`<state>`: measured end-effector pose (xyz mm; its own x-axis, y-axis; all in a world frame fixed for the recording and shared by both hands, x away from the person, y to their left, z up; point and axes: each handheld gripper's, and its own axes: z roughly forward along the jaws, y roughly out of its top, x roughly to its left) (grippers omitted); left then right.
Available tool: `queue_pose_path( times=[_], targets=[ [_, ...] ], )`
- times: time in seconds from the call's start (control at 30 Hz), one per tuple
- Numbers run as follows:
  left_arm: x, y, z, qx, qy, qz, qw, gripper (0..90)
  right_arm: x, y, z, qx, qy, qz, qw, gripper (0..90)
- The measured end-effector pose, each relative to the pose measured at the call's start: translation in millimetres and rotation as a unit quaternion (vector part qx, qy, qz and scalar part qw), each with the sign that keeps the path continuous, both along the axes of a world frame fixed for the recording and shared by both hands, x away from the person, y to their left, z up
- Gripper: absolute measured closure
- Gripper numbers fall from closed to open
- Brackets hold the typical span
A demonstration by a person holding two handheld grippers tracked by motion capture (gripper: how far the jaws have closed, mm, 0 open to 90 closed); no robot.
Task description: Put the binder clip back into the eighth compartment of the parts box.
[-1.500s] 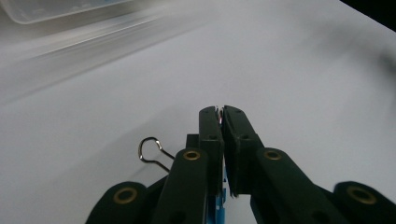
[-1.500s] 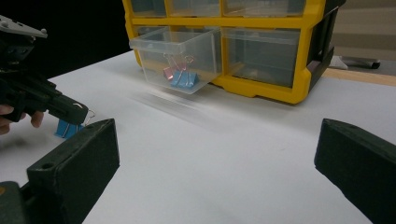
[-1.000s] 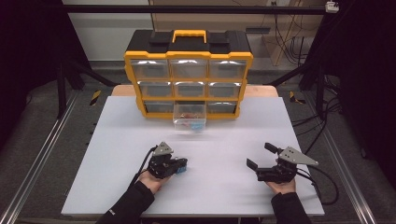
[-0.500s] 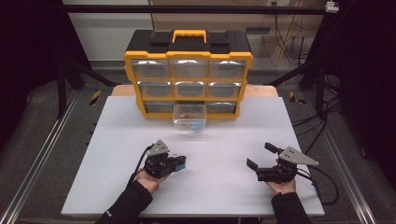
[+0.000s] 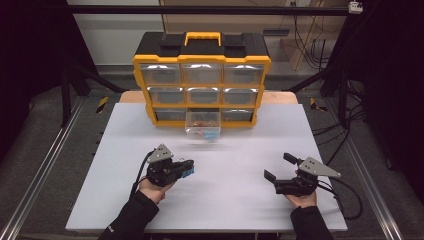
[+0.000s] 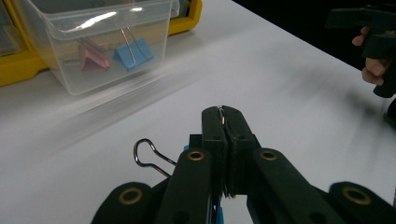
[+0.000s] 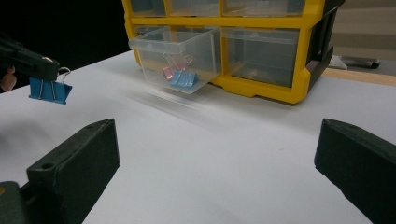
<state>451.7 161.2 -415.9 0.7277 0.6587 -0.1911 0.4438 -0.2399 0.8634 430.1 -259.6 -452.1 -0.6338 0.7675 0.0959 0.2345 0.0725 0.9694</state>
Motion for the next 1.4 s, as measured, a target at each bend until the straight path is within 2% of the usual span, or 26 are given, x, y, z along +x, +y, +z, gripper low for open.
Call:
queue_pose_path(
  times=[0.37,0.63,0.73,1.3,1.33,1.37,1.4],
  targets=[
    [1.3,6.1,14.4,-0.012,-0.018,0.01,0.9997,87.6,0.0,0.2,-0.1,0.0,0.0,0.0,1.0,0.5],
    [9.7,8.6,28.4,-0.02,-0.034,0.013,0.9991,87.6,0.0,0.2,-0.2,-0.002,0.0,-0.001,1.0,0.5],
    [12.9,9.6,32.9,-0.032,-0.041,0.016,0.9985,87.7,-0.1,0.1,-0.2,-0.002,0.001,-0.002,1.0,0.5],
    [33.7,1.7,46.1,-0.042,-0.049,0.022,0.9976,87.6,-0.6,0.4,0.3,0.001,0.004,-0.005,1.0,0.5],
    [35.2,1.0,47.0,-0.044,-0.05,0.024,0.9975,87.6,-1.1,1.3,0.6,0.01,0.007,-0.002,0.9999,0.5],
    [36.6,0.6,48.3,-0.043,-0.051,0.024,0.9975,87.6,-0.1,-0.3,0.0,-0.004,0.0,-0.004,1.0,0.5],
    [38.0,0.2,49.6,-0.045,-0.051,0.025,0.9974,87.6,0.0,-0.1,-0.1,-0.003,0.0,-0.004,1.0,0.5]
  ],
)
